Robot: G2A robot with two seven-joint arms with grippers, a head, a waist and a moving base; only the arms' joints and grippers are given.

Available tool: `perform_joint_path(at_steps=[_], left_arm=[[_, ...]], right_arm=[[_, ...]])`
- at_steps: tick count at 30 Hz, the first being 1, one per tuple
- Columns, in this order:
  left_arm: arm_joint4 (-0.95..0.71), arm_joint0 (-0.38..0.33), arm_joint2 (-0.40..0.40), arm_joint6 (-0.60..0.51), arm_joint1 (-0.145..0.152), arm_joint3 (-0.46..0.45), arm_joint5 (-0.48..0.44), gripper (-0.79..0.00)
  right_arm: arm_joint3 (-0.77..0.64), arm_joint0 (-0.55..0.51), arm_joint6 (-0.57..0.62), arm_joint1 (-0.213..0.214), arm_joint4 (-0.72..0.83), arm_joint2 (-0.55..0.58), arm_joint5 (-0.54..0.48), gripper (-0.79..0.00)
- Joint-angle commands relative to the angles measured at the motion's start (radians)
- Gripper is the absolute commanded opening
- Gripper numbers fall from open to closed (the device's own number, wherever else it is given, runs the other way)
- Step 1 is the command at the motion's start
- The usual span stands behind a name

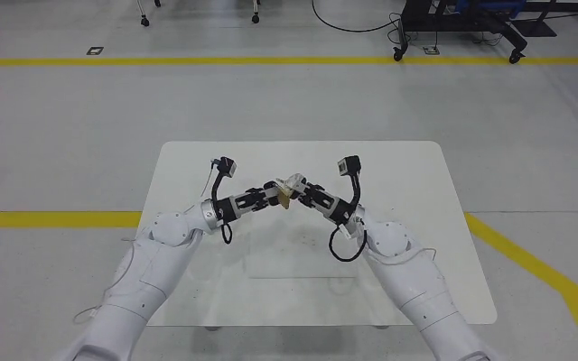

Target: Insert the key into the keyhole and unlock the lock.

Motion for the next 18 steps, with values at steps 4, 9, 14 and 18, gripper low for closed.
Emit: perform_joint_path(at_steps=[4,9,14,18], left_arm=[[-0.113,0.019,-0.013,-0.006,-0.006,0.011,0.046,-0.785],[-0.358,0.030,-0.032,-0.099,-0.020,0.075,0.163,-0.785],[-0.505,0.016,-0.037,-0.187,-0.038,0.148,0.212,-0.785],[-0.515,-0.011,-0.022,-0.188,-0.053,0.184,0.215,-0.785]], right_arm=[[-0.022,-0.005,0.069,0.002,0.022,0.003,-0.013,-0.785],[-0.050,-0.025,-0.046,0.015,-0.067,0.076,-0.064,-0.785],[-0.199,-0.087,-0.263,0.032,-0.494,0.125,-0.021,-0.785],[-0.326,-0.150,-0.360,0.038,-0.723,0.133,0.053,-0.785]])
